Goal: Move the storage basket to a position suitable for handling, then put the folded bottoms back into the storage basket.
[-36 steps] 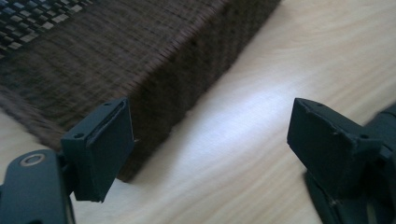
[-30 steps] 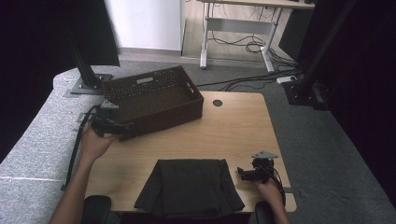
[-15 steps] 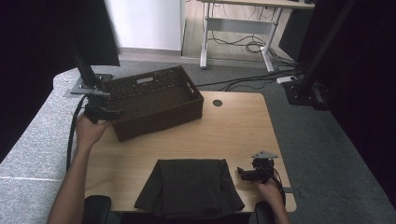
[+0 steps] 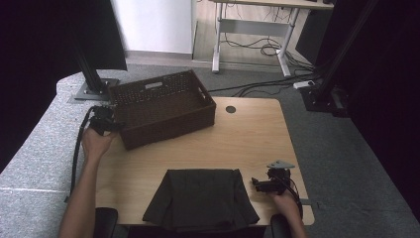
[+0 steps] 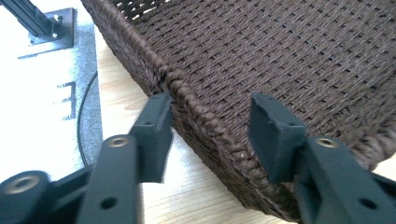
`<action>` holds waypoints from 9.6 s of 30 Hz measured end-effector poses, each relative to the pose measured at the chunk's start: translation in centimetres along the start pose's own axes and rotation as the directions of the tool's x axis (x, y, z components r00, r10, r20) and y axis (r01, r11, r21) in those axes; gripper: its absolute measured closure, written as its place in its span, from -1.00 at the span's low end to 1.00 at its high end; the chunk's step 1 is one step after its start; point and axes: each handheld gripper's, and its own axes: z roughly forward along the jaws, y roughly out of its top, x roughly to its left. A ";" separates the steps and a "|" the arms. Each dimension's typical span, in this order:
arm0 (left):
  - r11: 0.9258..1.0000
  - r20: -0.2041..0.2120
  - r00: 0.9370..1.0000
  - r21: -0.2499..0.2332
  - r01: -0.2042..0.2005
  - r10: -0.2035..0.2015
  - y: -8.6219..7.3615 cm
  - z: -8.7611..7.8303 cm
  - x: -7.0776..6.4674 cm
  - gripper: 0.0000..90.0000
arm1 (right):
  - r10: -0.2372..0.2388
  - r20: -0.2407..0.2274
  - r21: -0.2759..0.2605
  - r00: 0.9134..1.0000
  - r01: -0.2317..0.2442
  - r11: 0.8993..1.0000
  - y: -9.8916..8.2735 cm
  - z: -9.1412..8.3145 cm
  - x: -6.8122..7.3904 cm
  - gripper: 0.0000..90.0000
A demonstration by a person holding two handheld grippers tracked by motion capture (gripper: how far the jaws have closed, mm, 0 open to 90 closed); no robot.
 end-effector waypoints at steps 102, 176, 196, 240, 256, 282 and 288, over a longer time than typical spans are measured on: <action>0.965 0.258 0.937 -0.178 -0.192 0.234 -5.0 -5.7 -9.6 -0.66 | 0.001 -0.001 0.002 1.000 -0.001 1.000 0.0 0.0 0.0 -1.00; 0.949 0.399 0.862 -0.165 -0.268 0.313 -12.7 -3.9 -18.0 -0.96 | -0.014 -0.199 0.008 0.980 0.016 1.000 2.3 -3.6 6.0 -1.00; 0.982 0.449 0.881 0.038 -0.188 0.151 -15.6 -2.0 -20.0 -1.00 | 0.046 -0.239 0.155 0.970 -0.009 0.988 1.2 -1.2 10.0 -1.00; 0.970 0.599 0.774 -0.025 -0.240 0.207 -14.2 -2.9 -22.1 0.45 | 0.077 -0.483 0.134 0.872 -0.014 0.991 2.5 -1.1 11.7 0.51; 0.978 0.651 0.730 -0.116 -0.174 0.207 -12.4 -5.3 -20.6 0.52 | 0.015 -0.486 0.022 0.874 -0.005 1.000 4.6 -3.7 11.7 0.53; 0.946 0.608 0.729 -0.266 -0.184 0.313 -6.6 -10.6 -19.5 0.52 | -0.097 -0.460 -0.132 0.883 0.040 0.990 10.5 -8.4 11.0 0.54; 0.939 0.598 0.732 -0.294 -0.179 0.326 -4.6 -11.5 -18.9 0.52 | -0.122 -0.443 -0.165 0.888 0.053 0.985 12.6 -9.1 10.8 0.54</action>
